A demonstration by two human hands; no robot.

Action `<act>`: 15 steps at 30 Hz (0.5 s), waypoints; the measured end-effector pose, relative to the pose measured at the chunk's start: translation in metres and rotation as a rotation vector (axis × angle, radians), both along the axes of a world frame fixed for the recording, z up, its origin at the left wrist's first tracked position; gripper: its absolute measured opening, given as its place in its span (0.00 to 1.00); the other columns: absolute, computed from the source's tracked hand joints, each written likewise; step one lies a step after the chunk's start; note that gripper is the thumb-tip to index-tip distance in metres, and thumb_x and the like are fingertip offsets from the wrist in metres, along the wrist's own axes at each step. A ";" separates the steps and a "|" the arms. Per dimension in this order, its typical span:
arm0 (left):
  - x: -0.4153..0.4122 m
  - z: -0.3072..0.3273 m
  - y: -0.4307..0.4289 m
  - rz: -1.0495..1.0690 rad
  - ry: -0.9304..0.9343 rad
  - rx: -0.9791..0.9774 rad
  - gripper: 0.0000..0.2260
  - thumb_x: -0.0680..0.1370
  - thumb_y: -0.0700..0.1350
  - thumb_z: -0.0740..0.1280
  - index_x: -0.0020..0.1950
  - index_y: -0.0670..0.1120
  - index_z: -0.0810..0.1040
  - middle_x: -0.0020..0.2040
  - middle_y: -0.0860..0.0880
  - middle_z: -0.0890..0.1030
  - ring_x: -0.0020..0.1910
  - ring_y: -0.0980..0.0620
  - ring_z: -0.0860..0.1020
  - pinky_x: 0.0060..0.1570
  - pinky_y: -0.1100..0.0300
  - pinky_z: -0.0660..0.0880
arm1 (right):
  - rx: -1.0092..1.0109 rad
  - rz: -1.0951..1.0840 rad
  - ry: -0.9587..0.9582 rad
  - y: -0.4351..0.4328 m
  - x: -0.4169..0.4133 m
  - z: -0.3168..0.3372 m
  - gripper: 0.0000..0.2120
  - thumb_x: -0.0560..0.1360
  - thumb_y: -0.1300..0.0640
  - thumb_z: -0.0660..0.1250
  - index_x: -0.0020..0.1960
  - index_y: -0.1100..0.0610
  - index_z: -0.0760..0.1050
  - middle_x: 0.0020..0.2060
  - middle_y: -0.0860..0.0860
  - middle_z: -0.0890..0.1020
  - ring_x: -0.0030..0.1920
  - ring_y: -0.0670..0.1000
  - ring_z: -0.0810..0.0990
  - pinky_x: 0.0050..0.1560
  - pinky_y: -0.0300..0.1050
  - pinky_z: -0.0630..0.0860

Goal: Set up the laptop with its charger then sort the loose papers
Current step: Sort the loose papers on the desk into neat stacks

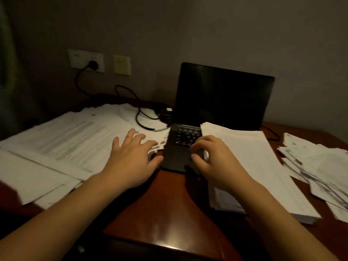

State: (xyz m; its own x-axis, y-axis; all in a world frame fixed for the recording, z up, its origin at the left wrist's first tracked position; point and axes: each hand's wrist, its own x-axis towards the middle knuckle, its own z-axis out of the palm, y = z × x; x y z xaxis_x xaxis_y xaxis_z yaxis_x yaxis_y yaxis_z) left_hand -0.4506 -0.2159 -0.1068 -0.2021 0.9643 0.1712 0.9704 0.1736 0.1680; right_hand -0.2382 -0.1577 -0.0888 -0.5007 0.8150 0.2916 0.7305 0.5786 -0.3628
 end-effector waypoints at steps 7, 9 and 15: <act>-0.088 -0.015 -0.032 0.265 -0.018 -0.157 0.35 0.79 0.71 0.45 0.82 0.58 0.42 0.83 0.48 0.44 0.81 0.45 0.41 0.76 0.35 0.40 | -0.044 0.216 -0.041 -0.002 -0.087 -0.002 0.09 0.80 0.48 0.64 0.59 0.46 0.78 0.63 0.44 0.73 0.58 0.44 0.74 0.58 0.39 0.72; -0.106 -0.021 -0.040 0.256 -0.059 -0.225 0.37 0.78 0.73 0.43 0.82 0.58 0.40 0.82 0.49 0.41 0.81 0.46 0.40 0.76 0.37 0.38 | -0.074 0.253 -0.049 -0.002 -0.108 -0.002 0.09 0.80 0.48 0.65 0.59 0.46 0.78 0.64 0.45 0.74 0.59 0.45 0.75 0.60 0.42 0.75; -0.136 -0.025 -0.060 0.072 -0.111 -0.198 0.34 0.78 0.73 0.49 0.81 0.63 0.46 0.82 0.56 0.42 0.80 0.53 0.40 0.77 0.45 0.35 | -0.233 0.251 0.021 0.004 -0.144 -0.004 0.14 0.80 0.51 0.67 0.65 0.50 0.76 0.65 0.50 0.77 0.59 0.47 0.77 0.52 0.36 0.72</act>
State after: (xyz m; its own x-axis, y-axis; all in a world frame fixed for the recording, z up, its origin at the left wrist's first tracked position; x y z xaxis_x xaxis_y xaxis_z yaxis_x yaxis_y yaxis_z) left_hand -0.5870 -0.2763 -0.1313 -0.2791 0.9591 -0.0471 0.9315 0.2824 0.2292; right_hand -0.3821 -0.1538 -0.0932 -0.6897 0.7134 0.1238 0.5673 0.6387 -0.5198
